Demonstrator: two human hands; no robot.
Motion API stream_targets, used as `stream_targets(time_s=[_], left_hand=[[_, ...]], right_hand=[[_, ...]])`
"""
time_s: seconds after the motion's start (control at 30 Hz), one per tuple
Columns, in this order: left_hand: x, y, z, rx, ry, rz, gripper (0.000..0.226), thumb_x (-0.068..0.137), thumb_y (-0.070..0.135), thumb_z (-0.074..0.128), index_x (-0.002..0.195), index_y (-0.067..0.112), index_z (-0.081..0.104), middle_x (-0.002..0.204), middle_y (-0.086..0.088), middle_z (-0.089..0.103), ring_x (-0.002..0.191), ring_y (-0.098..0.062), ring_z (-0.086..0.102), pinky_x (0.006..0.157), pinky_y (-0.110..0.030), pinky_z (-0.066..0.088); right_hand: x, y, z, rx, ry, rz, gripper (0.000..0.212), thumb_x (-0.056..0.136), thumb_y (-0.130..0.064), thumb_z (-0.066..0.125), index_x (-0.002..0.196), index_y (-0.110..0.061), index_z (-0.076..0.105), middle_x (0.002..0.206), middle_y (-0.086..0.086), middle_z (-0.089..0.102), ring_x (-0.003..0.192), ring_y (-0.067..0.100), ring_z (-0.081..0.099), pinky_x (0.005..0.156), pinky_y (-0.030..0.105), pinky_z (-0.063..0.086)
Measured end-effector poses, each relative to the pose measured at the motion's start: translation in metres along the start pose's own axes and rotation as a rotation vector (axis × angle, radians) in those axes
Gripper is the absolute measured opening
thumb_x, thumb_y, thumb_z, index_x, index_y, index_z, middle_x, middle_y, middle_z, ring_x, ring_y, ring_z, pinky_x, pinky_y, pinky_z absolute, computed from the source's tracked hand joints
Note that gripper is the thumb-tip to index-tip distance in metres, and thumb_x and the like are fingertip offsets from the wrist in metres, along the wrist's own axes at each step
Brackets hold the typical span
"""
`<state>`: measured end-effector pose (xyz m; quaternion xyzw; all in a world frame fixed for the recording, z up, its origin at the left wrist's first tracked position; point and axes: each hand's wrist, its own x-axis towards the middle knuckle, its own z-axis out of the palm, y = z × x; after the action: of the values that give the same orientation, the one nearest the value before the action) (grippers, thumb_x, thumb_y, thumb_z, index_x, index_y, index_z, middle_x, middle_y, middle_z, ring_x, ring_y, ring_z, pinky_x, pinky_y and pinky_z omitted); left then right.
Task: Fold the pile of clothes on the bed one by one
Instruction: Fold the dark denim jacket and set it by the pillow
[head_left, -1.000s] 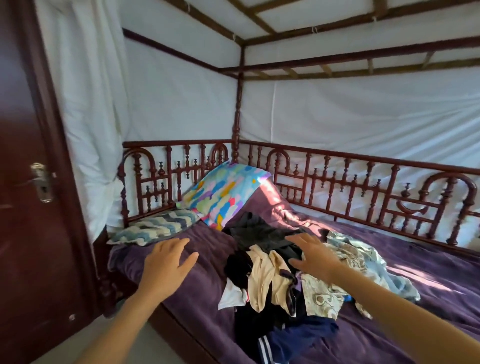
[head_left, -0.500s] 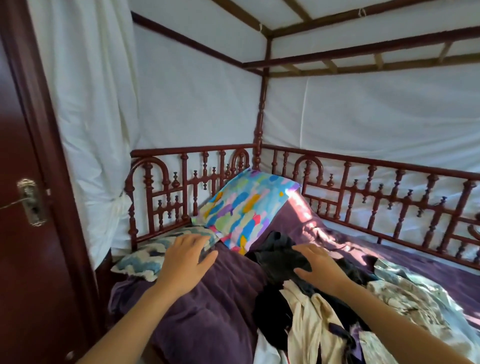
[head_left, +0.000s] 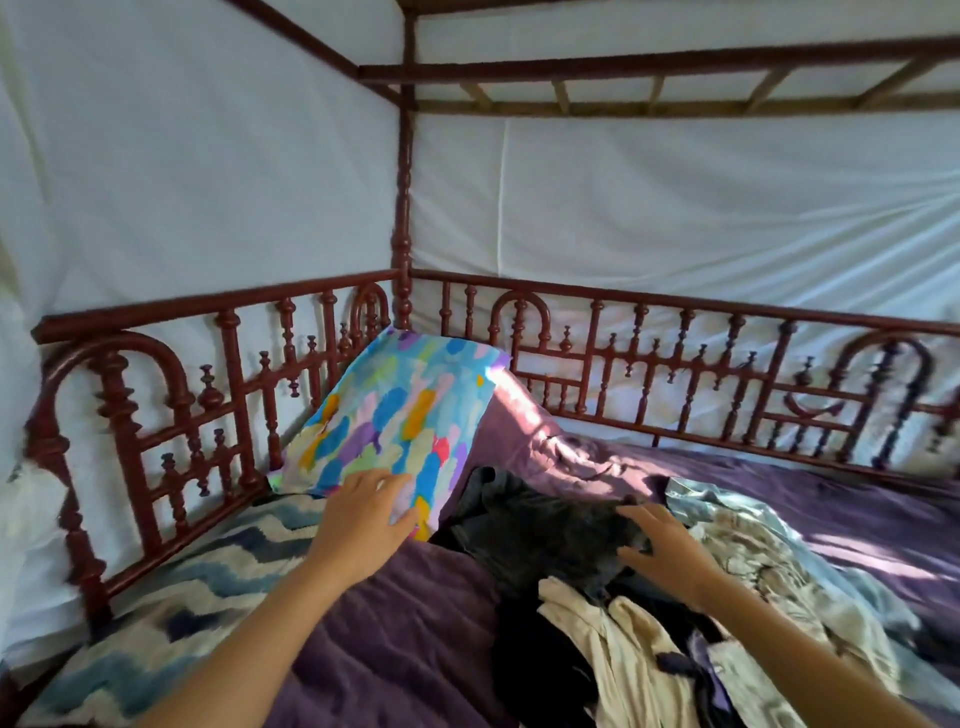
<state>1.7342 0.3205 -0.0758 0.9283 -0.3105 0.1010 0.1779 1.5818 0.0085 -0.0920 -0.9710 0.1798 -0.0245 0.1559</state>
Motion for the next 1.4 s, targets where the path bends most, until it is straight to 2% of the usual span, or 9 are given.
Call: stream_targets(time_s=[0.2,0.33,0.43,0.53,0.67,0.77,0.9,1.23,1.4], left_hand=[[0.028,-0.048,0.05,-0.175,-0.103,0.049,0.049,0.084,0.04,0.05,0.119,0.008,0.06,0.12,-0.009,0.06,0.114,-0.033,0.051,0.092,-0.041,0.043],[0.022,-0.047,0.108,-0.206,-0.268,0.077,0.057,0.084,0.047,0.045,0.126,0.01,0.057,0.127,-0.008,0.056,0.12,-0.031,0.047,0.095,-0.04,0.042],[0.029,-0.027,0.141,-0.208,-0.37,0.133,0.047,0.093,0.037,0.05,0.135,0.017,0.047,0.137,-0.001,0.047,0.129,-0.023,0.038,0.102,-0.034,0.035],[0.037,-0.003,0.164,-0.194,-0.455,0.192,0.046,0.095,0.038,0.046,0.138,0.022,0.042,0.14,0.003,0.042,0.131,-0.019,0.034,0.102,-0.03,0.033],[0.056,0.017,0.187,-0.154,-0.5,0.23,0.046,0.095,0.039,0.044,0.139,0.023,0.04,0.14,0.003,0.041,0.131,-0.019,0.033,0.102,-0.03,0.034],[0.074,0.023,0.199,-0.119,-0.521,0.232,0.046,0.095,0.04,0.043,0.139,0.023,0.04,0.14,0.003,0.041,0.131,-0.018,0.033,0.102,-0.03,0.034],[0.095,0.027,0.217,-0.097,-0.55,0.206,0.046,0.096,0.039,0.041,0.14,0.023,0.038,0.141,0.004,0.039,0.132,-0.016,0.031,0.104,-0.029,0.033],[0.121,0.0,0.278,-0.07,-0.708,0.112,0.045,0.097,0.04,0.04,0.139,0.025,0.038,0.141,0.008,0.039,0.131,-0.013,0.032,0.103,-0.025,0.032],[0.152,-0.016,0.311,-0.102,-0.746,0.092,0.048,0.096,0.047,0.035,0.138,0.026,0.038,0.14,0.01,0.039,0.131,-0.012,0.031,0.104,-0.026,0.031]], right_hand=[[-0.011,-0.008,0.041,0.014,0.051,0.304,0.053,0.093,-0.029,0.056,0.141,-0.019,0.036,0.142,0.006,0.037,0.128,0.021,0.041,0.095,0.02,0.032],[-0.044,0.007,0.079,0.121,-0.114,0.501,0.074,0.081,-0.059,0.057,0.138,-0.016,0.04,0.139,0.01,0.041,0.117,0.021,0.05,0.084,0.019,0.033],[-0.064,0.032,0.097,0.111,-0.135,0.644,0.05,0.092,-0.029,0.056,0.137,-0.015,0.04,0.139,0.011,0.042,0.122,0.023,0.046,0.086,0.021,0.035],[-0.07,0.051,0.105,0.132,-0.122,0.724,0.05,0.093,-0.026,0.055,0.139,-0.015,0.038,0.137,0.009,0.041,0.117,0.021,0.047,0.086,0.022,0.036],[-0.049,0.072,0.114,0.192,-0.077,0.745,0.048,0.093,-0.026,0.056,0.137,-0.015,0.042,0.132,0.009,0.045,0.102,0.018,0.049,0.078,0.022,0.035],[-0.023,0.083,0.127,0.232,-0.11,0.701,0.046,0.093,-0.026,0.055,0.136,-0.018,0.042,0.134,0.009,0.044,0.11,0.018,0.049,0.081,0.021,0.035],[0.017,0.091,0.151,0.304,-0.174,0.657,0.05,0.093,-0.026,0.055,0.139,-0.016,0.038,0.141,0.007,0.038,0.128,0.02,0.04,0.097,0.023,0.033],[0.128,0.092,0.2,0.308,-0.239,0.617,0.054,0.09,-0.032,0.056,0.14,-0.02,0.037,0.136,0.008,0.041,0.129,0.024,0.039,0.096,0.032,0.037],[0.185,0.094,0.215,0.335,-0.155,0.726,0.061,0.089,-0.029,0.058,0.142,-0.017,0.03,0.137,0.011,0.036,0.126,0.03,0.039,0.103,0.038,0.038]])
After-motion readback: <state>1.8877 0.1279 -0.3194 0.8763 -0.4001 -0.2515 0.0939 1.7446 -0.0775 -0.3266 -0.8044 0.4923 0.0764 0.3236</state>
